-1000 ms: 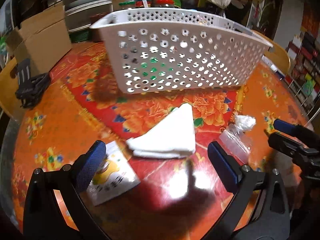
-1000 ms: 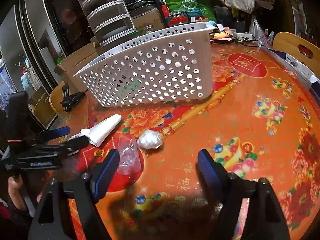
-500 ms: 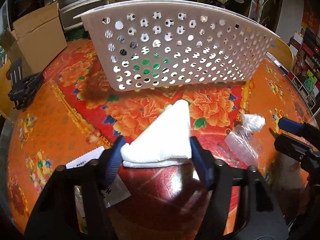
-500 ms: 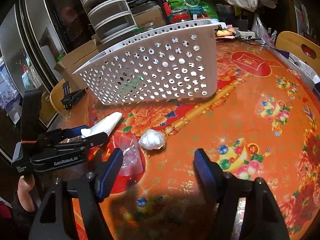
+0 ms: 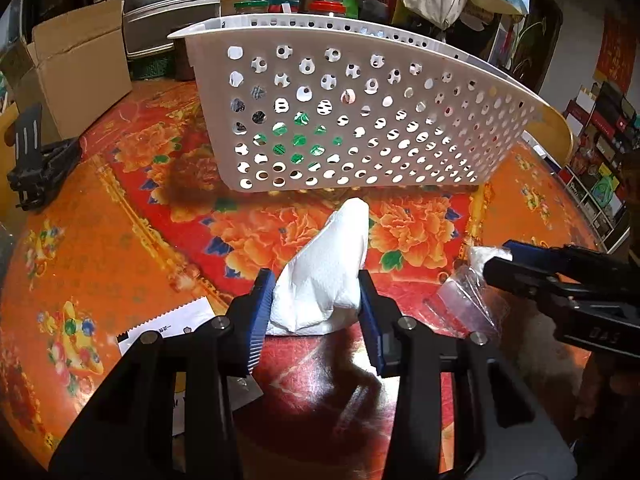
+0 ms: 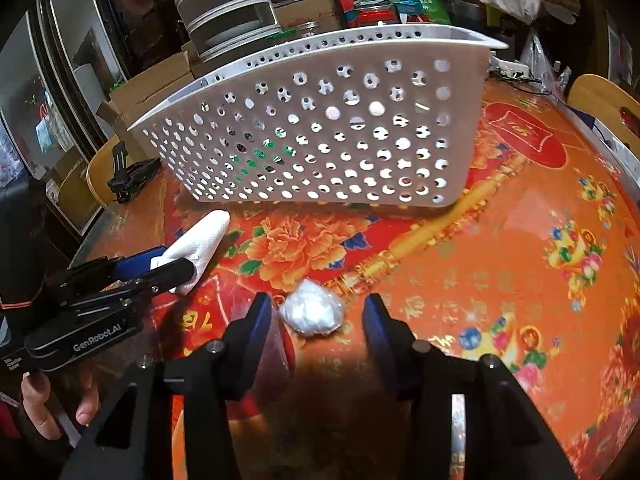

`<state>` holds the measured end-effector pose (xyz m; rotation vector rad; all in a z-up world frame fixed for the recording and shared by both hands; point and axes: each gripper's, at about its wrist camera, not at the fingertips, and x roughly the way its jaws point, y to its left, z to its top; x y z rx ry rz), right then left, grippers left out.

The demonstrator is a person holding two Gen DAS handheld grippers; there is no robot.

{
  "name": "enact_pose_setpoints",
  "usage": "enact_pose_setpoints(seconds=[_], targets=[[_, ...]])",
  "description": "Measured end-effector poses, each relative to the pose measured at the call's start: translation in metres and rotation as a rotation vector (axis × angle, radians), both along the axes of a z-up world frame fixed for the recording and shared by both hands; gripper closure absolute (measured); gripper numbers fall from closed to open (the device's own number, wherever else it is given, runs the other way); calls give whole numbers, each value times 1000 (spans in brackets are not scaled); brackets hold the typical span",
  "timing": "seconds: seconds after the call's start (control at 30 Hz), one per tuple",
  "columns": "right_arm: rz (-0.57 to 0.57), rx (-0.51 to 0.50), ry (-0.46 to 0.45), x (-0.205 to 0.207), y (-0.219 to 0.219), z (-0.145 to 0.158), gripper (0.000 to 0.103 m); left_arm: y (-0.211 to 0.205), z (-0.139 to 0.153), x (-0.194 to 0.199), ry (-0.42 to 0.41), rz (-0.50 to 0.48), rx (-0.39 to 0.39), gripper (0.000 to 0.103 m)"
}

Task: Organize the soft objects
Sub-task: 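Grasp the white folded towel with the left tool while the right tool grasps the foil ball, then carry the towel and foil ball into the basket and open both tools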

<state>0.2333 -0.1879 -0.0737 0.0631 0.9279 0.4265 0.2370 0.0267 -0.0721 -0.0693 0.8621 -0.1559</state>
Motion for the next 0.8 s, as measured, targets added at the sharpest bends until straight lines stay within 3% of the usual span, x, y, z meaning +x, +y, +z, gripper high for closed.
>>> enact_pose_setpoints(seconds=[0.13, 0.47, 0.8], targets=[[4, 4, -3, -1, 0, 0, 72, 2, -1, 1, 2, -1, -12, 65], [-8, -34, -74, -14, -1, 6, 73, 5, 0, -2, -10, 5, -31, 65], [-50, 6, -93, -20, -27, 15, 73, 7, 15, -16, -94, 12, -44, 65]])
